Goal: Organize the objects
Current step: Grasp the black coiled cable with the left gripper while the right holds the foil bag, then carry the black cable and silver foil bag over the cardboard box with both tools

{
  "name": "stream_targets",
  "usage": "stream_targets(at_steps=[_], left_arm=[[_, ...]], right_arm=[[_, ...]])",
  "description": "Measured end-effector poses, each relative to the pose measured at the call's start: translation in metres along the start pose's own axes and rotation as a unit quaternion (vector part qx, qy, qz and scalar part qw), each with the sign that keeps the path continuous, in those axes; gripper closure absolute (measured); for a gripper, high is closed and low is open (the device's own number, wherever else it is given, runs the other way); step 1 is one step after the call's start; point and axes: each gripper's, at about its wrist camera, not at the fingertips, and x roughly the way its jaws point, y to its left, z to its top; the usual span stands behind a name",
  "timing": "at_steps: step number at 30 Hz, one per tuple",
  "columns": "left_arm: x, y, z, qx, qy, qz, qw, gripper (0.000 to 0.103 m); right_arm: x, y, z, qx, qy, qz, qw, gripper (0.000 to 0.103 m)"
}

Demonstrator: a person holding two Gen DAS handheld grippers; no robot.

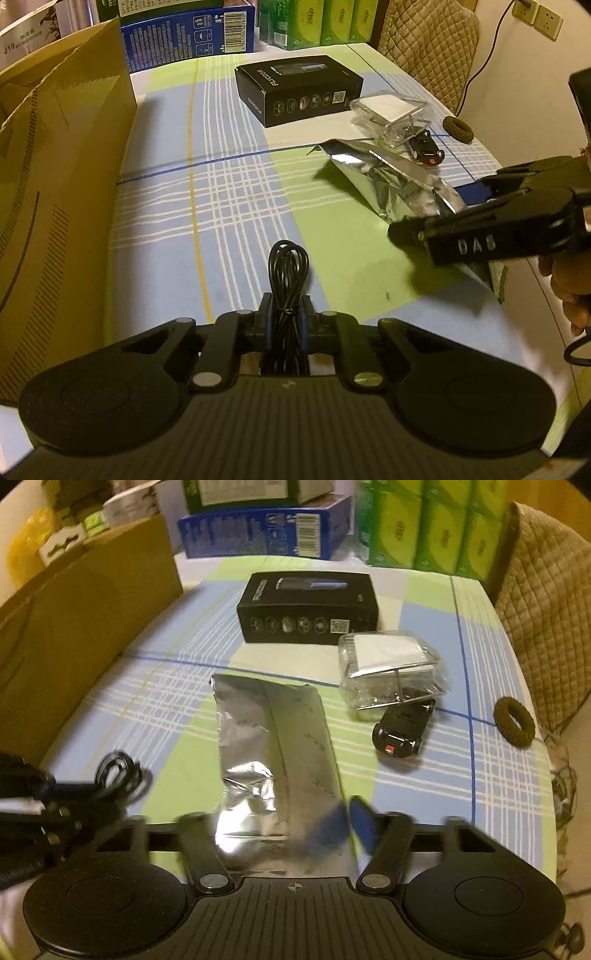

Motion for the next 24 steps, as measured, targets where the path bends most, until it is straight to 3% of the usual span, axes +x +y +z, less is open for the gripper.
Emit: stream_targets(at_steps=[5,10,24], left_arm=[[-0.006,0.001,-0.001,-0.005,0.0,0.0,1.0,0.093],[-0.019,0.001,0.0,-0.012,-0.007,-0.004,0.9999,0.093],[-0.086,-0.003,-0.015,-0.018,-0.032,-0.01,0.9993,0.093]], right_arm=[[-0.006,0.004,-0.002,0.002,0.004,0.004,1.0,0.06],[-0.017,0.004,-0.007,0.05,-0.006,0.037,0.998,0.062],[-0.103,0.042,-0.046,0.129,-0.057,0.019,0.99,0.062]])
